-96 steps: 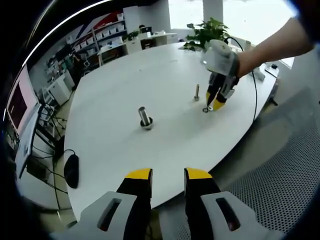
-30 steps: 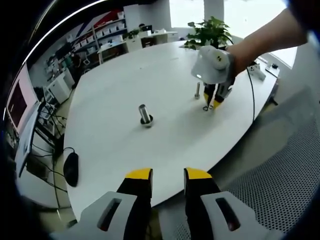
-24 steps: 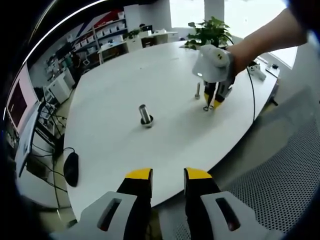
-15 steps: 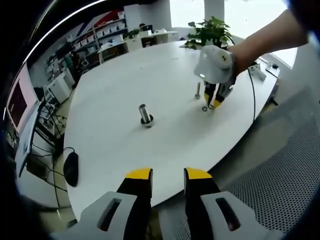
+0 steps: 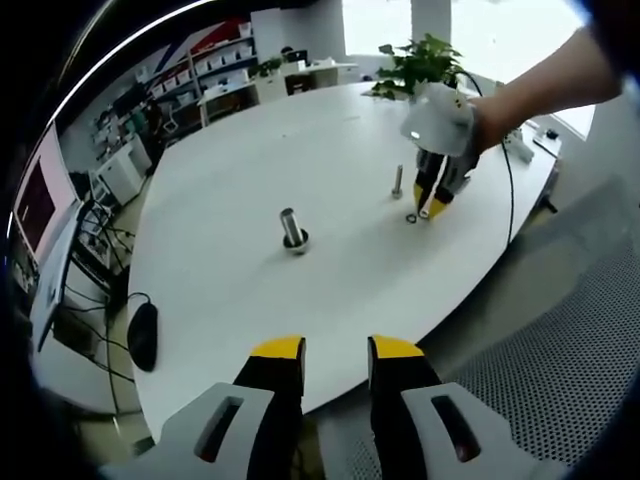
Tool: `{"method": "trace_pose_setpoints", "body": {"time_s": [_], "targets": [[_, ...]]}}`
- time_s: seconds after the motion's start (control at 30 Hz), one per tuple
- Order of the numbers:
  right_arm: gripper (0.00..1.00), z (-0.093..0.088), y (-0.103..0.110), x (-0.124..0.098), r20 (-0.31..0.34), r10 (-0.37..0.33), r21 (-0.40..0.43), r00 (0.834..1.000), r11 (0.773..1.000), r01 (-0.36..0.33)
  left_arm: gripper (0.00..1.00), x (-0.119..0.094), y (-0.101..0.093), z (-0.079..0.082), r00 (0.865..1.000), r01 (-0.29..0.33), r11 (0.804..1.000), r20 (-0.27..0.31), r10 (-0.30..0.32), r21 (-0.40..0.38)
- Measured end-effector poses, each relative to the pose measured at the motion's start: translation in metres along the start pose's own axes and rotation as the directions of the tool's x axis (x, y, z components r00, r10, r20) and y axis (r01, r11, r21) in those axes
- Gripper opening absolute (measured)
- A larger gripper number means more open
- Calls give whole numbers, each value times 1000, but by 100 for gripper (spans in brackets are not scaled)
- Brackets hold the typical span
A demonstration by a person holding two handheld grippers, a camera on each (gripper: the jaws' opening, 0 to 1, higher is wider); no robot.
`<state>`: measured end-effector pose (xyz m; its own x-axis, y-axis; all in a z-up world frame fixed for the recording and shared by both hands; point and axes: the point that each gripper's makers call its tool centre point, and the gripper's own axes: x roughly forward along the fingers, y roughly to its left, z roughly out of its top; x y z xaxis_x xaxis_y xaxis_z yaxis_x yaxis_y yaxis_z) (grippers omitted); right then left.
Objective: Place the washer onto the threaded stud by aligning its center hole with the stud, sliding it down to the base, and recovering from edge contact or off-axis alignment until the washer reaches the visible bottom stop.
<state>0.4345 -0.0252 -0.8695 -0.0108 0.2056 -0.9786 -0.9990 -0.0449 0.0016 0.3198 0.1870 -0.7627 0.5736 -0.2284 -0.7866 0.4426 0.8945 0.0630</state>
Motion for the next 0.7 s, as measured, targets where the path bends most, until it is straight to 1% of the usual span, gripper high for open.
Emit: {"method": "trace_pose_setpoints", "body": {"time_s": [0.13, 0.27, 0.3, 0.37, 0.4, 0.5, 0.57, 0.7], "targets": [[13, 1, 1, 0, 14, -13, 19, 1000, 1000, 13, 23, 0, 0, 0, 1000, -1, 1000, -1, 1, -1], [13, -4, -3, -2, 19, -20, 79, 1000, 997, 19, 23, 0, -1, -1, 1000, 1, 1000, -5, -1, 2], [13, -6, -6, -4, 31, -31, 109, 999, 994, 27, 23, 0, 0, 0, 1000, 1, 1000, -5, -1, 3], [13, -8, -9, -8, 63, -28, 176, 998, 984, 17, 23, 1, 0, -1, 1000, 1, 1000, -4, -1, 2], [13, -9, -11, -9, 72, -29, 195, 997, 981, 14, 23, 0, 0, -1, 1000, 1, 1000, -4, -1, 2], [13, -18, -17, -16, 72, -43, 216, 996, 976, 26, 23, 0, -1, 0, 1000, 2, 1000, -3, -2, 3], [13, -21, -19, -19, 75, -47, 233, 996, 972, 28, 23, 0, -1, 0, 1000, 1, 1000, -5, -1, 4], [13, -18, -24, -26, 90, -66, 250, 994, 967, 42, 23, 0, -1, 0, 1000, 1, 1000, -4, -1, 4]]}}
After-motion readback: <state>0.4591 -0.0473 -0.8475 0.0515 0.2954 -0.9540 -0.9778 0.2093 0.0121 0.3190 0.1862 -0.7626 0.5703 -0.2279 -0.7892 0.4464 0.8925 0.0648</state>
